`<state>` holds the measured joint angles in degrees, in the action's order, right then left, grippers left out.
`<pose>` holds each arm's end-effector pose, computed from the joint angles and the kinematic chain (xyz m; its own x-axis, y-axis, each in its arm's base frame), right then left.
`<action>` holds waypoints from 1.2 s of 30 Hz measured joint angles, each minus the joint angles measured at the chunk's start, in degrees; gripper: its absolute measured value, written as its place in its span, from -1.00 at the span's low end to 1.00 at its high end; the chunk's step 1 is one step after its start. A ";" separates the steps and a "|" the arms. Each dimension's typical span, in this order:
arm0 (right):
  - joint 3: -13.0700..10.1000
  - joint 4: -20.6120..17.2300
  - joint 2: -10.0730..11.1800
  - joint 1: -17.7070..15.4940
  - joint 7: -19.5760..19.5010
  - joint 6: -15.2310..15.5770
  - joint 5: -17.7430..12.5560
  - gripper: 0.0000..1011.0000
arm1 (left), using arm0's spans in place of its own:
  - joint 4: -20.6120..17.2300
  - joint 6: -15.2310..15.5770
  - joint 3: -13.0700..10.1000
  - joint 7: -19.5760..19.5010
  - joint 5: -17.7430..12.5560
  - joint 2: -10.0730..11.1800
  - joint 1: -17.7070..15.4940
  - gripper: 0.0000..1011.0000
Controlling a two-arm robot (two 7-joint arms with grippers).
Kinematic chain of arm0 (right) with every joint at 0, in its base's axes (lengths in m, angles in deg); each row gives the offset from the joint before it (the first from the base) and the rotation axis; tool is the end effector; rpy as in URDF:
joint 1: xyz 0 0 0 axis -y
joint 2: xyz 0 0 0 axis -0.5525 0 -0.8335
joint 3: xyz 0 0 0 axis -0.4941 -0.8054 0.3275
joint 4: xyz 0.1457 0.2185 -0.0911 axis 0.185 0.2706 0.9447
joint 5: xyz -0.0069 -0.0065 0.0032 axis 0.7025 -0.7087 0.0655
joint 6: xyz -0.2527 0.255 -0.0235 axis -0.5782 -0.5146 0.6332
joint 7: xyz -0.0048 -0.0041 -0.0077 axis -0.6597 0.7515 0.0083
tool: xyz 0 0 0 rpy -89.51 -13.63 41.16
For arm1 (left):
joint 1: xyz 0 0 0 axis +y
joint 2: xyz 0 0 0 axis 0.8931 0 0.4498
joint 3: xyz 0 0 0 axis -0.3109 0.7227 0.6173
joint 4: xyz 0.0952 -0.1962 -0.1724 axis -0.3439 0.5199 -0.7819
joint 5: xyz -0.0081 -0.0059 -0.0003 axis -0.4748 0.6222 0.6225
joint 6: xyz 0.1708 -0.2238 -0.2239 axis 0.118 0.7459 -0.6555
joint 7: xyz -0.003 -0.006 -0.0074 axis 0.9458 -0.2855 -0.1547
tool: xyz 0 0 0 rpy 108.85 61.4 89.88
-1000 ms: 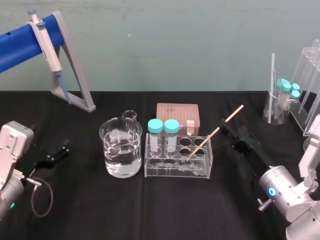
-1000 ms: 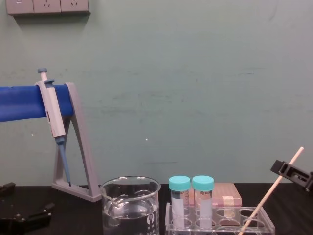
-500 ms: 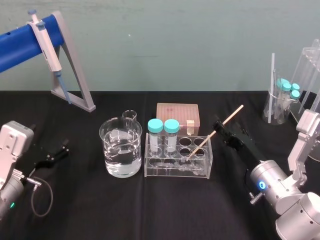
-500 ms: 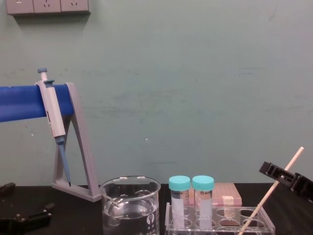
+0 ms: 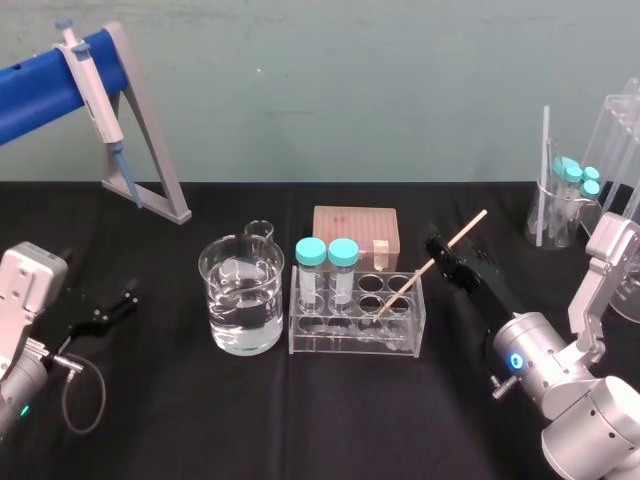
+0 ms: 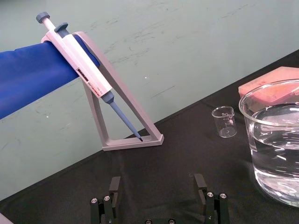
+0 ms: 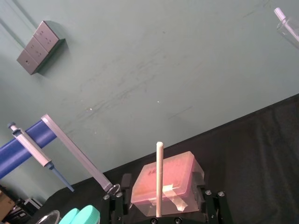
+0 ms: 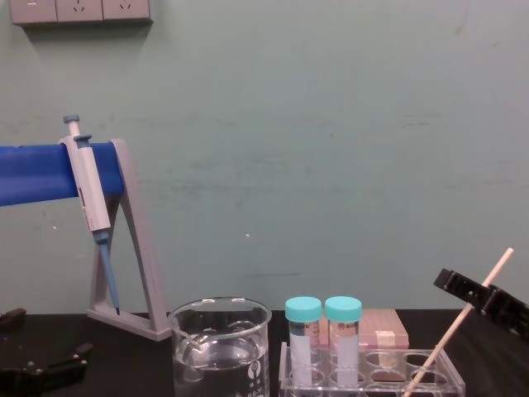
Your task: Hold the thermometer with one hand and immerse one end into the beaker, then reinsert it into the test tube rack.
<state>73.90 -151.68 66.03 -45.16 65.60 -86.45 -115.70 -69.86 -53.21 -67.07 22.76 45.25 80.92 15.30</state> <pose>0.4276 -0.0126 -0.3058 0.2806 -0.8004 -0.5298 0.9537 0.2949 0.0596 0.4042 0.0623 -0.3022 0.2922 0.8803 0.3738 -0.9553 0.2872 0.0703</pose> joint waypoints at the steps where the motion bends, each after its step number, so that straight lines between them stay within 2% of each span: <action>1: -0.05 0.04 -0.08 0.04 0.00 -0.06 0.04 0.67 | 0.00 0.00 0.00 0.00 0.00 0.00 0.00 0.99; 4: -0.25 0.21 -0.44 0.17 0.01 -0.22 0.36 0.42 | 0.00 0.00 0.00 0.00 0.00 0.00 0.00 0.99; 11: -0.35 0.25 -1.19 0.43 -0.11 -0.21 0.68 0.07 | 0.00 0.00 0.00 0.00 0.00 0.00 0.00 0.99; 15: -0.29 0.23 -1.60 0.51 -0.10 -0.22 0.91 -0.26 | 0.00 0.00 0.00 0.00 0.00 0.00 0.00 0.99; 26: -0.46 0.02 -1.90 0.50 -0.27 -0.15 1.54 -0.90 | 0.00 0.00 0.00 0.00 0.00 0.00 0.00 0.99; 36: -0.71 -0.20 -1.91 0.41 -0.33 -0.13 2.11 -0.90 | 0.00 0.00 0.00 0.00 0.00 0.00 0.00 0.99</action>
<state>73.19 -151.87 64.12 -44.75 65.27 -86.58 -113.59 -69.86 -53.21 -67.07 22.76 45.25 80.92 15.30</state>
